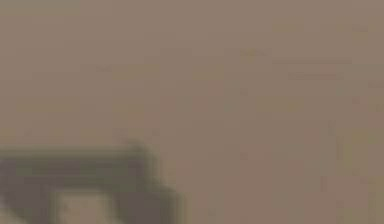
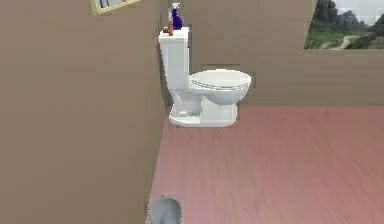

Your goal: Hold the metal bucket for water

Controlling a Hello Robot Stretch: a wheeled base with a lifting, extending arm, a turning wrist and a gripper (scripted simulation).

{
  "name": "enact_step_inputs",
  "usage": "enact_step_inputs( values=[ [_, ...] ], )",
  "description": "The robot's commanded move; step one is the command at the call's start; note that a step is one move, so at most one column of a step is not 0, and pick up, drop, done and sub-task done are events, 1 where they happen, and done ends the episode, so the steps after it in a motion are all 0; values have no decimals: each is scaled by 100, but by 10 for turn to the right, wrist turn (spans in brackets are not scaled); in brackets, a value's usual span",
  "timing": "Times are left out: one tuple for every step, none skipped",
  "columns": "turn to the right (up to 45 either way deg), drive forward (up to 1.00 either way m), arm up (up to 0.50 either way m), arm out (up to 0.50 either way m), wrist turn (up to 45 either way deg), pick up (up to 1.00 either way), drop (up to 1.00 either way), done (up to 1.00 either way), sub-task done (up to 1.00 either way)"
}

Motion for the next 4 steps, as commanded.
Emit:
enact_step_inputs(
  values=[
    [0, 0, 28, 0, 0, 0, 0, 0, 0],
    [0, 0, 0, 44, 0, 0, 0, 0, 0],
    [0, 0, 0, 0, 450, 0, 0, 0, 0],
    [0, 0, 0, 0, 450, 0, 0, 0, 0]
  ],
)
